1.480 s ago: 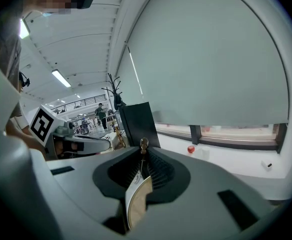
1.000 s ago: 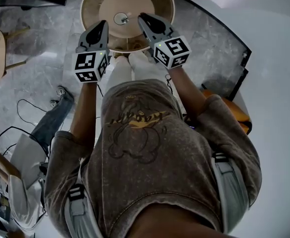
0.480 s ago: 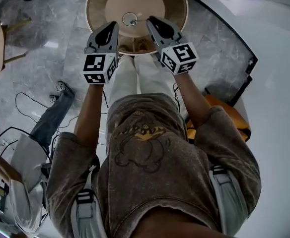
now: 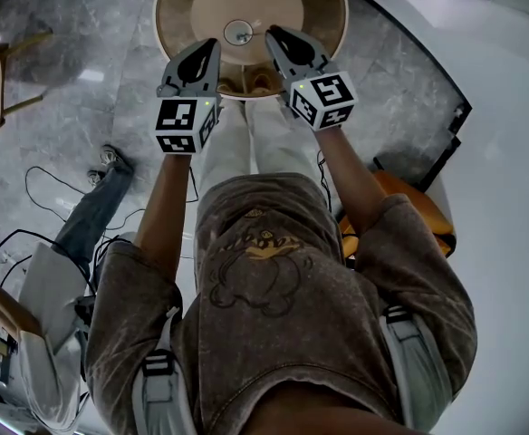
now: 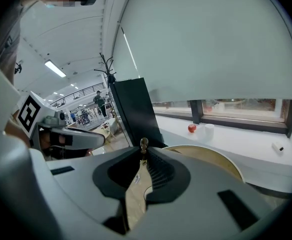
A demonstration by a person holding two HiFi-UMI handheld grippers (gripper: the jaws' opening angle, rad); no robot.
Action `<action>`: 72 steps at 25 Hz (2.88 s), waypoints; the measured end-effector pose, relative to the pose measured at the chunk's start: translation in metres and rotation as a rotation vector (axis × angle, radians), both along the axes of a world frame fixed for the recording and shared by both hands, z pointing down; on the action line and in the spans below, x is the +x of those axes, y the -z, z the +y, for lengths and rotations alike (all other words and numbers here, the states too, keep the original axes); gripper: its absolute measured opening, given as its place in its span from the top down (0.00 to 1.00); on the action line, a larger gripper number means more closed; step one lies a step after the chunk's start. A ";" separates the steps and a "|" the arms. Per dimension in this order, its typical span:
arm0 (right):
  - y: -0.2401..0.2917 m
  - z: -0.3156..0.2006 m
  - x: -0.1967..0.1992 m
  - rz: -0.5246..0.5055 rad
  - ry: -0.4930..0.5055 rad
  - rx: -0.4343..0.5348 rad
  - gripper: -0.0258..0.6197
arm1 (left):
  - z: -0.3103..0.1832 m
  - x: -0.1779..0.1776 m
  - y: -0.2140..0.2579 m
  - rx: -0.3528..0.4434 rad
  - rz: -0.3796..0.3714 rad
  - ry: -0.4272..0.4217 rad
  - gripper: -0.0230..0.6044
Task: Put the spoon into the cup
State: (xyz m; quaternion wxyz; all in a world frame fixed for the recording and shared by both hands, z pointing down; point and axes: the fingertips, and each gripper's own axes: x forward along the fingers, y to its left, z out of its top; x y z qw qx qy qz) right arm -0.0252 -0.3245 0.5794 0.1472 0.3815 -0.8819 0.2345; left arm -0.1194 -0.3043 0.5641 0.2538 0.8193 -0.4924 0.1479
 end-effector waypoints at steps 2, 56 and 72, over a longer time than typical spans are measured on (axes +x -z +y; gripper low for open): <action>-0.010 -0.001 0.001 0.013 0.000 -0.008 0.87 | 0.002 0.005 -0.002 -0.002 -0.005 -0.008 0.94; -0.240 0.001 0.001 0.287 -0.023 -0.320 0.87 | 0.043 -0.006 -0.051 -0.091 -0.015 -0.024 0.94; -0.230 -0.013 -0.011 0.240 -0.057 -0.363 0.63 | 0.027 -0.016 -0.047 -0.128 0.021 -0.034 0.94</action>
